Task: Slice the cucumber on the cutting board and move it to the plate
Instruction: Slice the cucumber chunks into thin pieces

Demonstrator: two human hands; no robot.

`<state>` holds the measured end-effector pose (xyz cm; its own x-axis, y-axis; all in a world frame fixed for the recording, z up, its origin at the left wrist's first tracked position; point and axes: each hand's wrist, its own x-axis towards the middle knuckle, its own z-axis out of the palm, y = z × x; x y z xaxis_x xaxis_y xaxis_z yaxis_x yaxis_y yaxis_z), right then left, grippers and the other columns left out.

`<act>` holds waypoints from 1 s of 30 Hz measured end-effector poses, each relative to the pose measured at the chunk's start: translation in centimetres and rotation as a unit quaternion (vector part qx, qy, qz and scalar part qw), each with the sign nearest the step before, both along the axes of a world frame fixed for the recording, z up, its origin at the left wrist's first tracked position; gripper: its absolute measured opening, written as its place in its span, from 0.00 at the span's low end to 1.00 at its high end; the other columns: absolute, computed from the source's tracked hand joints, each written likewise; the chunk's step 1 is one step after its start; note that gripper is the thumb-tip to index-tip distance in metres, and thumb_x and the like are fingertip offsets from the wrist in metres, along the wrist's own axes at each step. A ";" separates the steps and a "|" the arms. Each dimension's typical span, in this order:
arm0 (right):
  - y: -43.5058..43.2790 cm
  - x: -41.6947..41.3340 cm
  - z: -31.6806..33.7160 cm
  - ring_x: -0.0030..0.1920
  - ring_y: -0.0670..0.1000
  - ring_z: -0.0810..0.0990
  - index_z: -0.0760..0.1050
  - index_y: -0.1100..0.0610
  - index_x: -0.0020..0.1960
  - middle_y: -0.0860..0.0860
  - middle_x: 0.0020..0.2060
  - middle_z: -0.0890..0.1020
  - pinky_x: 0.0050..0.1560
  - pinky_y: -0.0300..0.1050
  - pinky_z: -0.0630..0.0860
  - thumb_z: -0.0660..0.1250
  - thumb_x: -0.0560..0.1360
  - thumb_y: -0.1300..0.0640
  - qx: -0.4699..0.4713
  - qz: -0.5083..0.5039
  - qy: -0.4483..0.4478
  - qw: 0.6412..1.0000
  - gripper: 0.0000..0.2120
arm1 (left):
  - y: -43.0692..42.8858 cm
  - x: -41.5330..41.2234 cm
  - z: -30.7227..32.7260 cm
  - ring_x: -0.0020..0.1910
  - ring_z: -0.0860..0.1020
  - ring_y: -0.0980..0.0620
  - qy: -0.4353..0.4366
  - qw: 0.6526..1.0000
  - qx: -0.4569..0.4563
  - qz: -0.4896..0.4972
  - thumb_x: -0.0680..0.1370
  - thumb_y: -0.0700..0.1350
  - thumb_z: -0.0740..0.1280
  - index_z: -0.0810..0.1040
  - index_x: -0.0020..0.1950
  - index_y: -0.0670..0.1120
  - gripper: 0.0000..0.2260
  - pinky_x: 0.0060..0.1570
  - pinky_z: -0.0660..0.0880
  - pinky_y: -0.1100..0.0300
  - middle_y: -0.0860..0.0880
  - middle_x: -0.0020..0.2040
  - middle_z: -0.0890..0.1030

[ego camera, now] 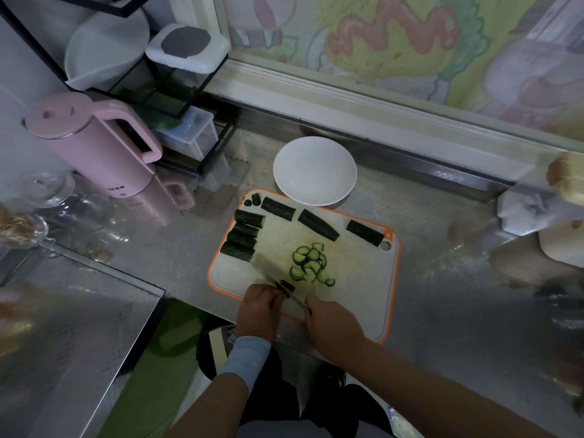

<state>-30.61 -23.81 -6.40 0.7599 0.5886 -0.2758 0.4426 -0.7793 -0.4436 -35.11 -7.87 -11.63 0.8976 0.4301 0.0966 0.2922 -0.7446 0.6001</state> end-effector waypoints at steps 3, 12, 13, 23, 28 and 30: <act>0.7 -0.1 -0.7 0.32 0.56 0.78 0.71 0.57 0.47 0.54 0.33 0.78 0.29 0.43 0.61 0.59 0.78 0.55 0.008 -0.007 -0.018 1.000 0.05 | 0.0 0.1 0.0 0.42 0.69 0.53 -0.002 1.000 0.009 -0.009 0.68 0.41 0.69 0.83 0.36 0.43 0.04 0.43 0.67 0.62 0.46 0.35 0.79; 0.5 2.8 0.2 0.37 0.52 0.75 0.70 0.55 0.48 0.54 0.39 0.78 0.35 0.44 0.64 0.57 0.80 0.49 0.046 -0.053 0.048 0.996 0.10 | -0.2 0.9 0.3 0.42 0.74 0.47 0.030 0.998 0.019 -0.052 0.68 0.43 0.70 0.82 0.41 0.44 0.04 0.42 0.73 0.58 0.47 0.38 0.79; 0.1 3.4 0.8 0.36 0.51 0.75 0.69 0.54 0.48 0.52 0.38 0.78 0.34 0.44 0.65 0.57 0.80 0.49 0.054 -0.058 0.056 0.995 0.09 | -0.2 1.2 0.5 0.41 0.76 0.45 0.037 0.998 0.012 -0.054 0.69 0.42 0.72 0.82 0.42 0.44 0.04 0.41 0.75 0.57 0.46 0.38 0.80; -3.6 7.5 4.0 0.39 0.50 0.78 0.69 0.48 0.53 0.47 0.41 0.80 0.38 0.44 0.71 0.57 0.79 0.42 0.030 -0.032 -0.027 0.999 0.11 | 3.2 4.4 5.6 0.44 0.77 0.44 -0.013 0.979 -0.123 0.162 0.76 0.39 0.64 0.78 0.48 0.45 0.05 0.46 0.72 0.56 0.45 0.45 0.80; -4.4 7.3 4.2 0.45 0.49 0.78 0.70 0.45 0.54 0.46 0.45 0.80 0.41 0.43 0.72 0.62 0.74 0.40 0.016 0.046 -0.073 0.996 0.13 | 5.5 6.4 8.9 0.45 0.74 0.49 -0.085 0.988 -0.061 0.110 0.75 0.39 0.65 0.79 0.47 0.47 0.05 0.47 0.71 0.59 0.48 0.46 0.78; -4.4 7.2 4.1 0.46 0.49 0.78 0.71 0.46 0.55 0.47 0.46 0.81 0.41 0.42 0.70 0.65 0.73 0.40 0.018 0.066 -0.082 0.994 0.15 | 4.7 7.1 9.3 0.48 0.73 0.53 -0.011 0.998 -0.055 -0.041 0.74 0.47 0.67 0.80 0.49 0.51 0.06 0.51 0.73 0.58 0.52 0.49 0.78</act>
